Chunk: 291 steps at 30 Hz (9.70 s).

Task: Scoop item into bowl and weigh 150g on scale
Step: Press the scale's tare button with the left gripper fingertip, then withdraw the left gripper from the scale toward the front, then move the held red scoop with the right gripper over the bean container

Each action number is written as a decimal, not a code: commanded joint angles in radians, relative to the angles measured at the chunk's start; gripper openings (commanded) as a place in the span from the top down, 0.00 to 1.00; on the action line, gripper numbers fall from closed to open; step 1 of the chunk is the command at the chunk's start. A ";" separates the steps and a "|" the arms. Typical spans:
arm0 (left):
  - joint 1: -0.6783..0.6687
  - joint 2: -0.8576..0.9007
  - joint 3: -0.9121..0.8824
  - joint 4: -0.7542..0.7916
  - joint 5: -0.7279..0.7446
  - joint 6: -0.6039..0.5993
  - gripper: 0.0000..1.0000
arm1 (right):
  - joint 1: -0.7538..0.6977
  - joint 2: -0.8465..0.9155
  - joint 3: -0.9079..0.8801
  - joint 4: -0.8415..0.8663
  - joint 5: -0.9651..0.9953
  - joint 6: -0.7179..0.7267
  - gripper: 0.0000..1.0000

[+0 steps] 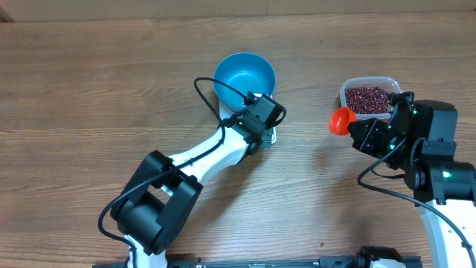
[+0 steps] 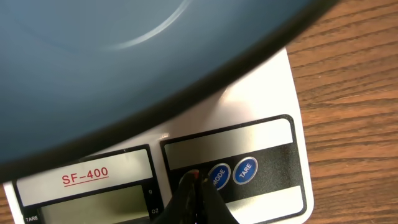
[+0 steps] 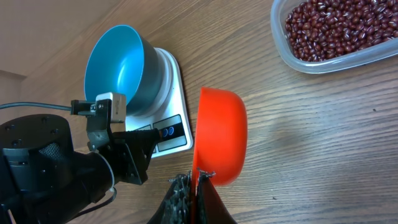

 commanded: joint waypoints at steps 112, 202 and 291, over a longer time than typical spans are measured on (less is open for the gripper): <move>0.059 -0.708 0.054 -0.350 0.121 0.404 0.69 | -0.007 -0.002 0.018 0.020 0.026 -0.004 0.96; 0.229 -1.016 -0.659 0.014 0.228 0.492 0.01 | -0.007 -0.002 0.018 0.069 0.063 -0.015 0.96; 0.229 -0.780 -0.659 0.239 0.269 0.494 0.00 | -0.008 0.304 0.521 -0.210 0.351 -0.114 0.96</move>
